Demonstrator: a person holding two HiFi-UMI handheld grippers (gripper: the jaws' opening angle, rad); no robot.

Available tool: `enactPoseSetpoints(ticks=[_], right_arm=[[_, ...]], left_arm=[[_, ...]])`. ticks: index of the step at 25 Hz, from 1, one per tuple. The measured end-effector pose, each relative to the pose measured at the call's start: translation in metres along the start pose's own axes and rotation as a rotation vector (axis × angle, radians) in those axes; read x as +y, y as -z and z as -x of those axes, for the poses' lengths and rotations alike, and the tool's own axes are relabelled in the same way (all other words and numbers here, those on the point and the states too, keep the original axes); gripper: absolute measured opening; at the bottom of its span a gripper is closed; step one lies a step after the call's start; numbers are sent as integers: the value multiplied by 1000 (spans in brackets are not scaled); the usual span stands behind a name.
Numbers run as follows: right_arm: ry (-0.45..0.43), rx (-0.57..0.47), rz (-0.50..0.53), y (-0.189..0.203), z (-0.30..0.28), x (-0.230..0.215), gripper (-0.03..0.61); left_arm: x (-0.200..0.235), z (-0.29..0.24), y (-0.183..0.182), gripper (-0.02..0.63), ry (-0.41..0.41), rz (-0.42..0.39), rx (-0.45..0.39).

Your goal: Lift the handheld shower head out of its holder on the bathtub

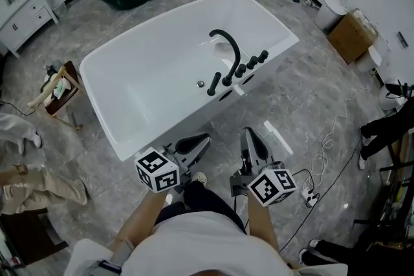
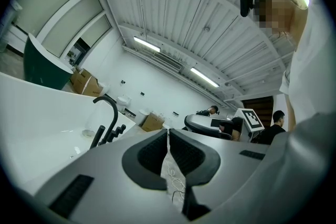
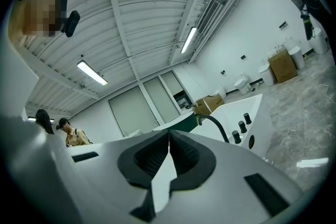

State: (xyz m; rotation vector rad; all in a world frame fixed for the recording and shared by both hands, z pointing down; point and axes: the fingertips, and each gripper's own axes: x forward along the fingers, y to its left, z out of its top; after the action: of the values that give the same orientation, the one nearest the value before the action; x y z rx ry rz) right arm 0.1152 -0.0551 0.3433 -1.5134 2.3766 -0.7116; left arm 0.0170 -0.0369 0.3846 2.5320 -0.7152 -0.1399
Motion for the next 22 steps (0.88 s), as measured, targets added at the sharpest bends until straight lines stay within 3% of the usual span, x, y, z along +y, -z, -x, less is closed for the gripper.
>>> enactPoseSetpoints(ticks=[17, 22], right_arm=[[-27, 2, 20, -16, -26, -39, 18], [-98, -37, 1, -23, -25, -31, 18]], left_arm=[[27, -39, -12, 20, -50, -16, -19], [33, -39, -15, 20, -74, -12, -16]])
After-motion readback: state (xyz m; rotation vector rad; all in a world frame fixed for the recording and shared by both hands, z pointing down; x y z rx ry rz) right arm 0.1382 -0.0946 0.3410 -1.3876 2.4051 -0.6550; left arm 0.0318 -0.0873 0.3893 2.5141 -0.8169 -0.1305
